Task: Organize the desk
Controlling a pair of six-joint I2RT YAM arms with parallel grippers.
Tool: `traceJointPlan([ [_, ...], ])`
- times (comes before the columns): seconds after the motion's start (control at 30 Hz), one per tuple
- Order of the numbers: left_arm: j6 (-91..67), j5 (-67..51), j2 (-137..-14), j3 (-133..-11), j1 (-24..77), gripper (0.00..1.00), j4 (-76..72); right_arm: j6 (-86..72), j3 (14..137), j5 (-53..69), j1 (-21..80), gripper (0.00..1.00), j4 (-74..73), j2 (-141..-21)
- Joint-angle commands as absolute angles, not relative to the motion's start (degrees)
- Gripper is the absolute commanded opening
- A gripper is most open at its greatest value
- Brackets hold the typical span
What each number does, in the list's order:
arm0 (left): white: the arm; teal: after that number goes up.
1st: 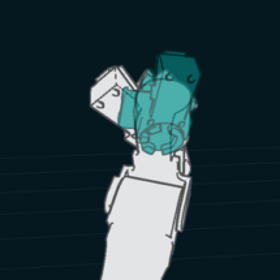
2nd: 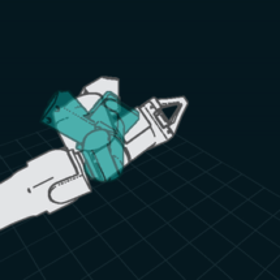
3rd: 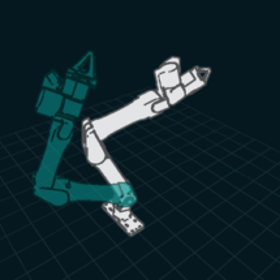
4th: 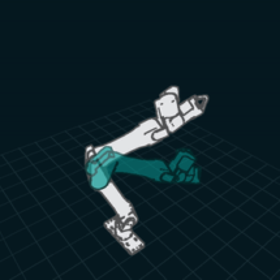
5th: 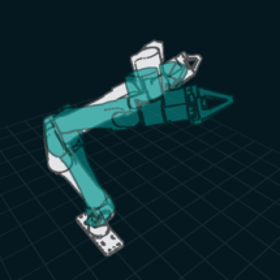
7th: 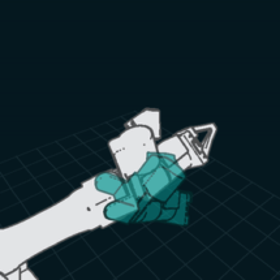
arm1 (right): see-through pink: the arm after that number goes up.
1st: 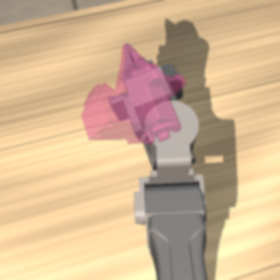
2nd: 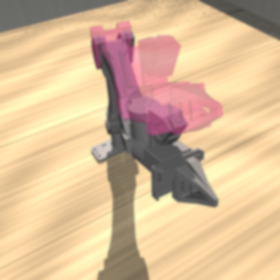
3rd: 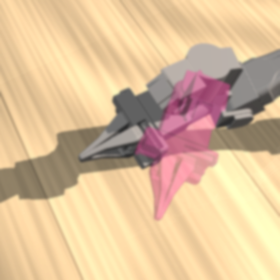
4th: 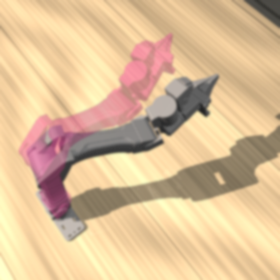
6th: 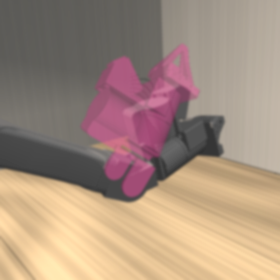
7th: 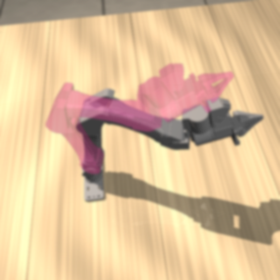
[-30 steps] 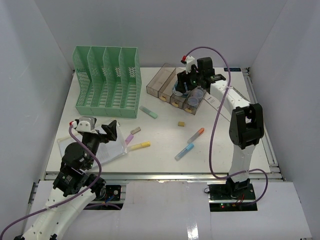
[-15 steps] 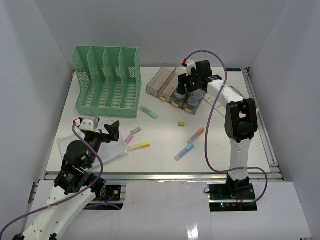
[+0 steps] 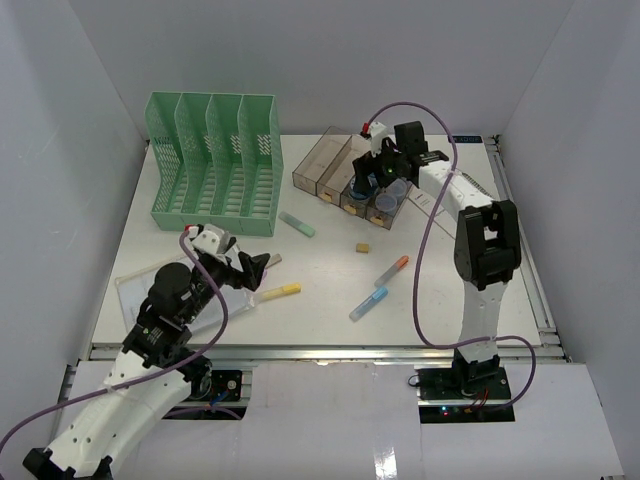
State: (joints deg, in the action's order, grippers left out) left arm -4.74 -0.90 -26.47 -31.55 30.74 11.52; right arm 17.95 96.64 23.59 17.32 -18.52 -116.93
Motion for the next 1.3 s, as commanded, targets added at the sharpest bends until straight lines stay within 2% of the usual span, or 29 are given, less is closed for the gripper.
traceJointPlan([
  [0.0, -6.7, -16.0, -33.7, -32.6, 30.7, 0.98, 9.9, 29.4, 88.3, 38.4, 16.4, 0.95, -21.7, -101.1],
  [0.1, -9.4, -25.2, -43.1, -34.6, 30.6, 0.98, 9.8, 40.3, 78.0, 49.1, 16.1, 0.96, -26.9, -93.0],
  [0.2, -13.4, -30.6, -55.5, -37.3, 30.7, 0.88, 9.3, 50.6, 70.2, 56.6, 16.1, 0.97, -34.5, -85.3],
  [0.27, -15.1, -32.9, -60.5, -39.8, 31.2, 0.78, 8.4, 54.9, 66.6, 57.2, 16.1, 0.99, -38.9, -82.4],
  [0.3, -15.6, -32.8, -63.2, -40.5, 32.3, 0.77, 7.7, 55.3, 64.2, 56.9, 15.9, 1.00, -39.0, -80.5],
  [0.43, -15.3, -25.9, -72.2, -47.1, 41.4, 0.77, 6.3, 57.7, 56.8, 54.9, 13.4, 1.00, -38.0, -73.6],
  [0.67, -12.2, -13.7, -93.7, -60.3, 52.7, 0.78, 9.7, 55.8, 54.7, 60.9, 5.9, 1.00, -37.8, -71.3],
  [0.93, -11.4, -1.3, -104.6, -67.7, 59.9, 0.77, 13.0, 51.1, 55.9, 61.4, 0.7, 1.00, -37.8, -71.9],
  [1.13, -11.3, 3.6, -107.1, -69.4, 62.2, 0.75, 14.2, 50.6, 55.9, 62.2, -0.6, 1.00, -37.8, -71.8],
  [1.27, -11.7, 4.5, -108.2, -69.4, 62.9, 0.67, 14.4, 50.4, 55.8, 62.3, -1.4, 1.00, -37.7, -72.1],
])
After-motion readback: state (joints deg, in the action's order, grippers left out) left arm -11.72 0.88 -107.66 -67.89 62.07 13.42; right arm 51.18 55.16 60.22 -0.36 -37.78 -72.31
